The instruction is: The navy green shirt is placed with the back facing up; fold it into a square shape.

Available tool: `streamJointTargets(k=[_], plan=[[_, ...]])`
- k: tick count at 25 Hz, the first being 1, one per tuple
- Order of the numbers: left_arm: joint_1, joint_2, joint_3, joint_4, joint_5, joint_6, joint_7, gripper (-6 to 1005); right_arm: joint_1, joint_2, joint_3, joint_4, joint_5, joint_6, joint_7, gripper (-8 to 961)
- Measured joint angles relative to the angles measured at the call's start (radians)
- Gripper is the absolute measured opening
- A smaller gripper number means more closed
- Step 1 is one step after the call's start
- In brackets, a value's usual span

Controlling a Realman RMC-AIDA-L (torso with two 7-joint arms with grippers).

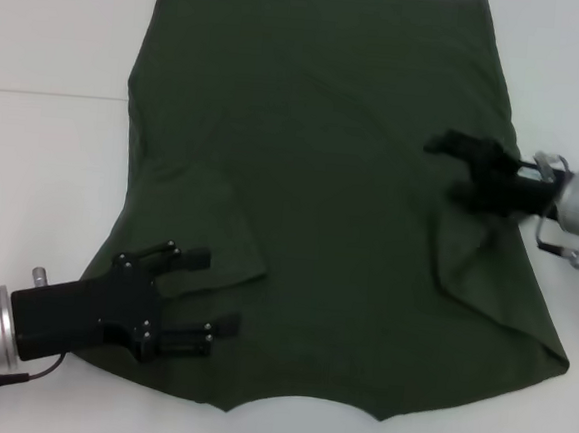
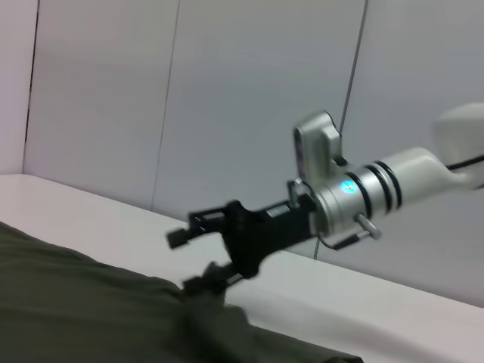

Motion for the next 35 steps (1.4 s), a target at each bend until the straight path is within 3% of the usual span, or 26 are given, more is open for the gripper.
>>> streamJointTargets(k=[7,14,20,29,35], plan=[[0.004,0.0,0.0,-0.001,-0.001,0.006,-0.004,937,0.086,0.025,-0.028,-0.001,0.001,-0.015,-0.089,899],[0.007,-0.002,0.0,-0.002,-0.008,0.008,-0.012,937,0.049,0.023,-0.047,-0.009,0.037,-0.062,-0.182,900],[0.007,-0.001,0.0,-0.007,-0.045,0.009,-0.06,937,-0.087,0.003,-0.046,-0.078,0.232,-0.277,-0.445,900],[-0.013,0.006,0.0,-0.027,-0.065,-0.003,-0.229,937,-0.314,-0.071,-0.022,-0.113,0.323,-0.588,-0.697,900],[-0.017,0.009,0.001,-0.028,-0.061,-0.006,-0.276,937,-0.357,-0.1,-0.016,-0.101,0.26,-0.51,-0.606,900]])
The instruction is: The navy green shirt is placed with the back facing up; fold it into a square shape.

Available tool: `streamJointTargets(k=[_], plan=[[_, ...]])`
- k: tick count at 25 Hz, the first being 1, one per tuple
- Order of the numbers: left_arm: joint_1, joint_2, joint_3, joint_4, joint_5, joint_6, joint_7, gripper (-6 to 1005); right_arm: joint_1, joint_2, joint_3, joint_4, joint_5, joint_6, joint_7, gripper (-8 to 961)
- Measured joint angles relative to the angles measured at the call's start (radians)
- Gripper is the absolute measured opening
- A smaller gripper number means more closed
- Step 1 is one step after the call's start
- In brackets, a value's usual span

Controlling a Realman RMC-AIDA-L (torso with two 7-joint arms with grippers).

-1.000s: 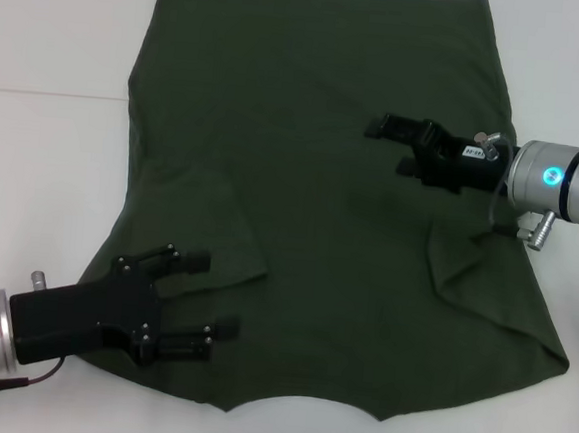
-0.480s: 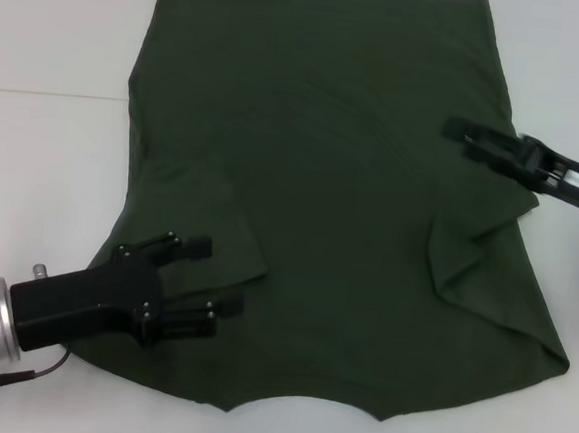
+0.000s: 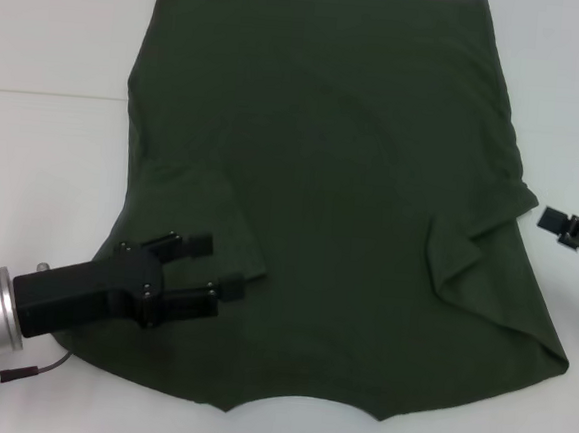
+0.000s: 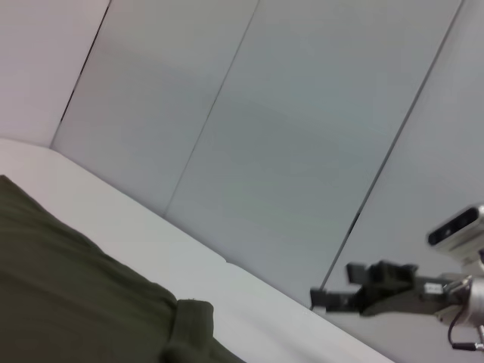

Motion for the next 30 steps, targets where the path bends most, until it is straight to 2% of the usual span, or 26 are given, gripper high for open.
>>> streamJointTargets(k=[5,13,21,30], plan=[[-0.002,0.0,0.003,0.0,0.002,-0.004,-0.004,937,0.036,-0.017,-0.001,0.004,-0.135,0.155,0.27,899],[-0.007,0.006,0.0,0.005,0.003,-0.011,0.006,937,0.144,-0.021,-0.009,0.069,-0.208,0.222,0.482,899],[-0.007,0.013,-0.001,0.004,0.002,-0.019,0.011,938,0.226,-0.006,-0.021,0.111,-0.265,0.327,0.518,899],[-0.01,0.014,-0.001,0.006,0.0,-0.019,0.011,938,0.239,-0.002,-0.047,0.119,-0.266,0.361,0.537,900]])
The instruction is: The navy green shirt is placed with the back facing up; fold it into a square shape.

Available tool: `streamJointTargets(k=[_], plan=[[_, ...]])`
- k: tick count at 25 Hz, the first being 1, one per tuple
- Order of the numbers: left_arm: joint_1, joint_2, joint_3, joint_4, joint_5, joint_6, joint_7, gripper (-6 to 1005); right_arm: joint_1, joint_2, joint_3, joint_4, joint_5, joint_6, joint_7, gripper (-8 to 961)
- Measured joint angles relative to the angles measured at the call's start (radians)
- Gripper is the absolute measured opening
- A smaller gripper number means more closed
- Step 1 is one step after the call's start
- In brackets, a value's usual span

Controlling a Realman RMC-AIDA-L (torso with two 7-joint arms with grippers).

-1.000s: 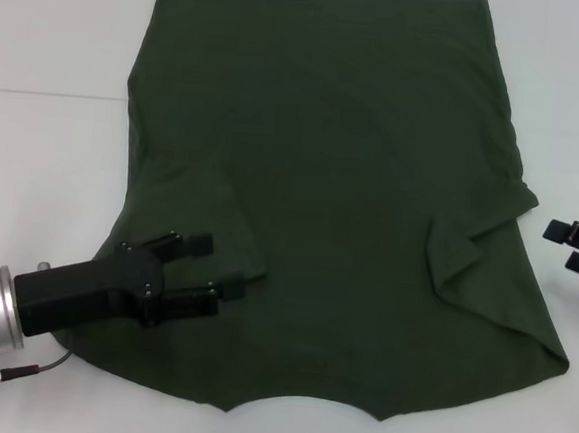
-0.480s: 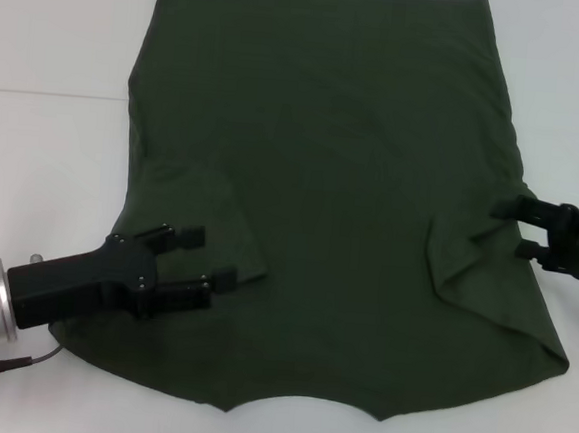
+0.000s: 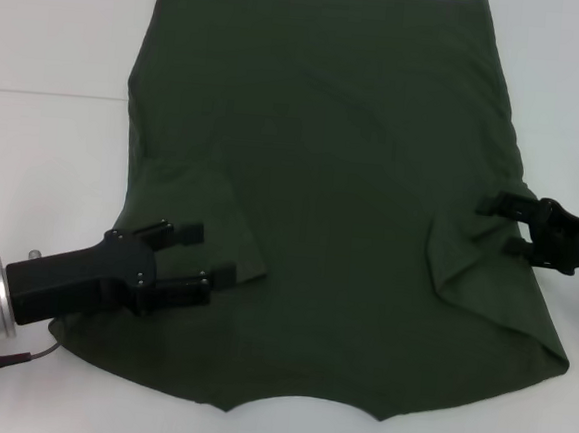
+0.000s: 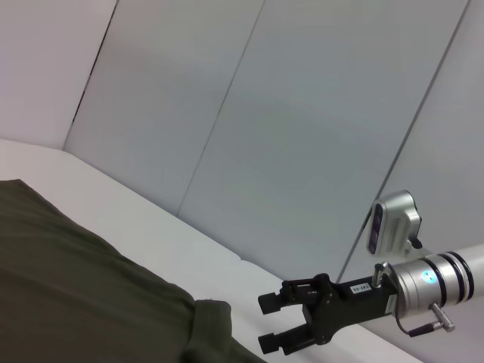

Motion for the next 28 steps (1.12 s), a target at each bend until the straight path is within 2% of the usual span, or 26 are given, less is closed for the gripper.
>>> streamJointTargets(k=[10,28], plan=[[0.003,0.0,0.0,0.002,-0.002,0.001,0.0,938,0.005,0.023,-0.031,0.012,0.0,0.044,0.001,899],[0.009,0.002,0.0,0.0,-0.002,0.008,0.0,938,0.02,0.045,-0.037,0.014,0.0,0.053,-0.006,899]])
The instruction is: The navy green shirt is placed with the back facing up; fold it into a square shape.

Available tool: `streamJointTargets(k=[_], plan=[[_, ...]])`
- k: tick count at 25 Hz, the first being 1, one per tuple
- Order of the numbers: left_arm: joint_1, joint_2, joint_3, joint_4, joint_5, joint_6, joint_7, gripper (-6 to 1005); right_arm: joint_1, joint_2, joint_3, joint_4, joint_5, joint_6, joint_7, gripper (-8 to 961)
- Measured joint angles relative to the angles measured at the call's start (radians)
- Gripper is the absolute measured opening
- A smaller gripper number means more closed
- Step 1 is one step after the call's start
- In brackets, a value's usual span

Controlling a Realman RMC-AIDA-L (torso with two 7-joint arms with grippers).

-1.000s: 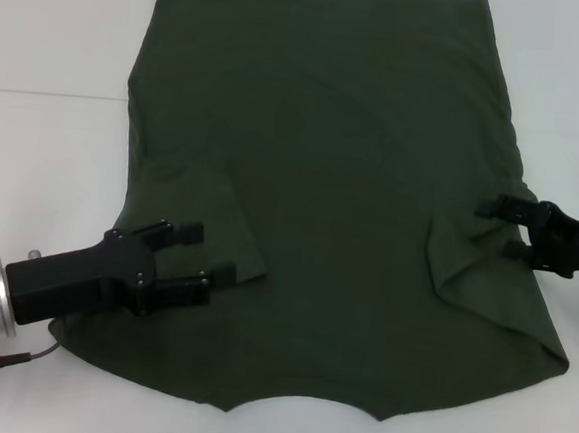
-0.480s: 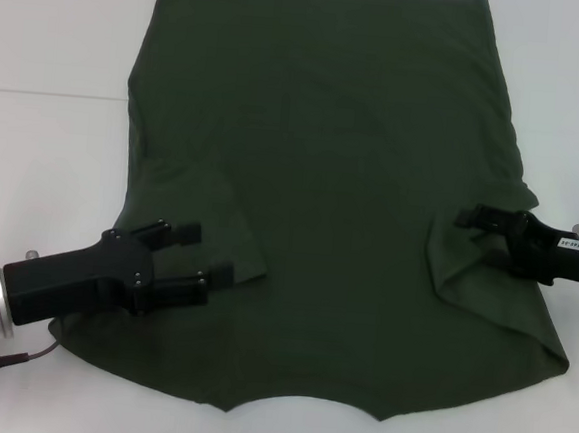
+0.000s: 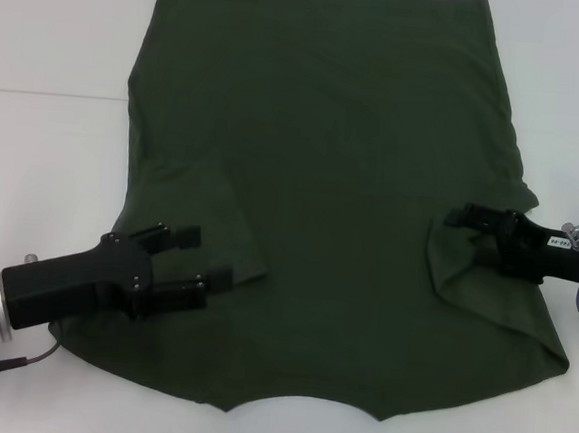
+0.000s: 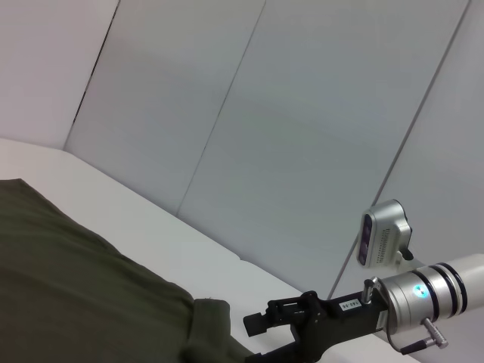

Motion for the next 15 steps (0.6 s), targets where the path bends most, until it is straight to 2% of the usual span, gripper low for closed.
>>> streamJointTargets(k=[11,15], plan=[[0.007,0.0,0.0,-0.001,0.0,0.004,-0.001,937,-0.008,0.002,-0.011,-0.001,0.0,0.008,-0.001,899],[0.007,0.0,0.0,0.0,0.0,0.005,-0.003,937,-0.009,-0.005,-0.012,-0.004,0.0,0.008,-0.001,899]])
